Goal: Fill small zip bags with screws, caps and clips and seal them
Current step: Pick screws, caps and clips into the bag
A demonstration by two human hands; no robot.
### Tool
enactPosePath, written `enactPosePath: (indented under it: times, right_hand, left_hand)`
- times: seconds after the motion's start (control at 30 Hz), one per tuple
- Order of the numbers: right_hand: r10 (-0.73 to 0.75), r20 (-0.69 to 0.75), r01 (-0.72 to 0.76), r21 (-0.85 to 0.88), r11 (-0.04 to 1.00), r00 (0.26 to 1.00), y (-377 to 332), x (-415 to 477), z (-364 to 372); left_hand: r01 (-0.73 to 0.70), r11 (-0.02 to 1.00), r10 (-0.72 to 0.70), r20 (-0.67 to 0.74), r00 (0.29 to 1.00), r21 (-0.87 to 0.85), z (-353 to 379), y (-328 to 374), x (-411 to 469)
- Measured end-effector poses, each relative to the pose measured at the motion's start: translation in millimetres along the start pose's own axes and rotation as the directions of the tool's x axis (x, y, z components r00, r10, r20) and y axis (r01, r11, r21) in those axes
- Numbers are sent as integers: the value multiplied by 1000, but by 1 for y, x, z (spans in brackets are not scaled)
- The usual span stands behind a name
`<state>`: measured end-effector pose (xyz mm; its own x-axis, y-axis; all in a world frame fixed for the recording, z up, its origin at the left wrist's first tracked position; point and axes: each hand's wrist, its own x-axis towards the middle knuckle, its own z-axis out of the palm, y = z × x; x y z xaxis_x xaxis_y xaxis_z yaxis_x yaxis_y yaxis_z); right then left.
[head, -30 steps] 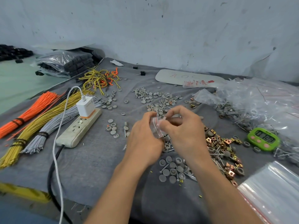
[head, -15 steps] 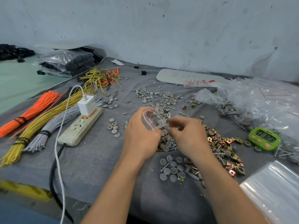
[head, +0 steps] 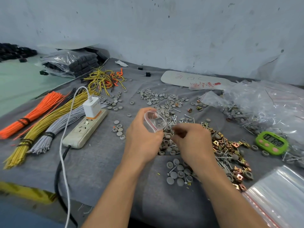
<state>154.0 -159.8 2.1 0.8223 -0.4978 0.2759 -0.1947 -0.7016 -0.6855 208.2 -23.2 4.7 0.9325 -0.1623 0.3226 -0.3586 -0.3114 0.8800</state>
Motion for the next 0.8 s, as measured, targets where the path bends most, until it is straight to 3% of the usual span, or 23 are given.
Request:
enactPosePath:
  times: [0.07, 0.13, 0.37, 0.47, 0.53, 0.57, 0.63, 0.7, 0.8]
  right_hand:
    - [7, -143, 37, 302, 953, 990, -6, 0, -7]
    - [11, -205, 89, 474, 876, 979, -14, 0, -12]
    - [-144, -119, 180, 388, 904, 982, -24, -9, -4]
    - [-64, -230, 173, 495, 852, 971, -16, -2, -11]
    - [10, -251, 110, 459, 881, 968, -6, 3, -17]
    - [41, -201, 57, 458, 887, 979, -1, 6, -17]
    - [21, 61, -50, 530, 847, 998, 6, 6, -16]
    - [-121, 328, -102, 587, 803, 937, 4, 1, -14]
    - [-120, 382, -150, 606, 781, 916, 3, -2, -13]
  left_hand:
    - [-6, 999, 4, 69, 998, 38, 1, -1, -1]
    - [-33, 995, 19, 135, 991, 95, 4, -1, -3]
    - [-57, 994, 38, 200, 979, 88, 10, 1, -6]
    - [-65, 997, 54, 189, 981, 52, 10, 2, -7]
    - [-75, 997, 76, 165, 983, -13, 9, 5, -7]
    - [-91, 994, 98, 151, 984, -53, 8, 7, -7]
    - [-138, 977, 161, 137, 977, -164, 8, 12, -6]
    - [-114, 916, 185, 152, 971, -383, 9, 19, -6]
    - [46, 758, 117, 204, 972, -651, 10, 25, -7]
